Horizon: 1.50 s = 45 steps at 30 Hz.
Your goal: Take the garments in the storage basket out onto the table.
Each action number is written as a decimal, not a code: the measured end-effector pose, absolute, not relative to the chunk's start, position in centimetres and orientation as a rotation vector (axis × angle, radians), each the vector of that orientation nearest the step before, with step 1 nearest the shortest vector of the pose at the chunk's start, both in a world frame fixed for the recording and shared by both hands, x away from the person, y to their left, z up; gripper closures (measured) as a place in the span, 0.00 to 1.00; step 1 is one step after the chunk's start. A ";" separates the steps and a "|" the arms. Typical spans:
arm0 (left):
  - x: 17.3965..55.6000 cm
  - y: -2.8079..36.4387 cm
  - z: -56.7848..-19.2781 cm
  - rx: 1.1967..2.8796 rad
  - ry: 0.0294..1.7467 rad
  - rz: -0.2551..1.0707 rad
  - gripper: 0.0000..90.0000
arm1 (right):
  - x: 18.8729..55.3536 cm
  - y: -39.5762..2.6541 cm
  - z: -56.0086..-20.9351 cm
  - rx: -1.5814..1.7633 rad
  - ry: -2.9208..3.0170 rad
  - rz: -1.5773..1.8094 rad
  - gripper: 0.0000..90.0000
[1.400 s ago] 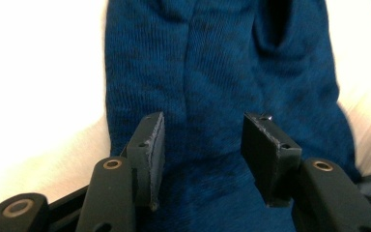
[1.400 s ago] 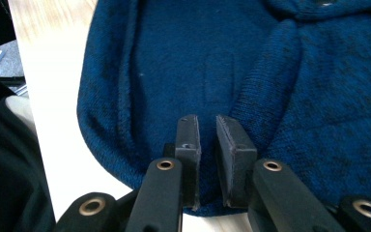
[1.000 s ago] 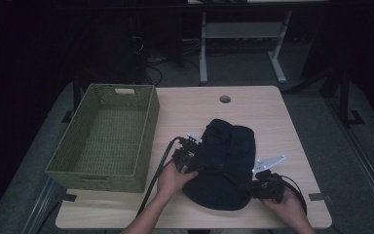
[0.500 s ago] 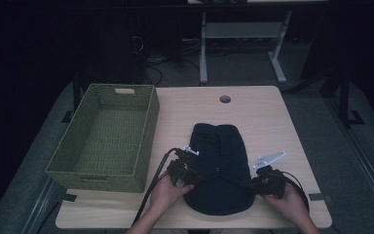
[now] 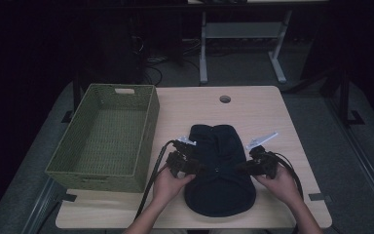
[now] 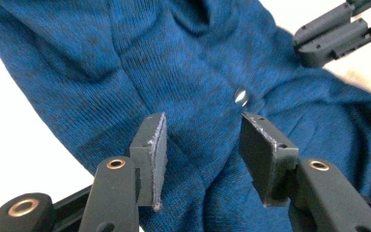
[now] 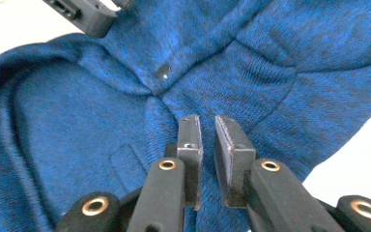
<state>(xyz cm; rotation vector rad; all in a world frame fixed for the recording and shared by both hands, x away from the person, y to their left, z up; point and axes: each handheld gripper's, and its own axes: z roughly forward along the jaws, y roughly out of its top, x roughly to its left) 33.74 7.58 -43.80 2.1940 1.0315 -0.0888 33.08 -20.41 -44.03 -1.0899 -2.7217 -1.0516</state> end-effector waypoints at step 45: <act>37.0 6.8 -44.8 2.080 1.084 0.011 0.63 | 38.8 -15.1 -44.8 -1.159 -2.678 -1.099 0.93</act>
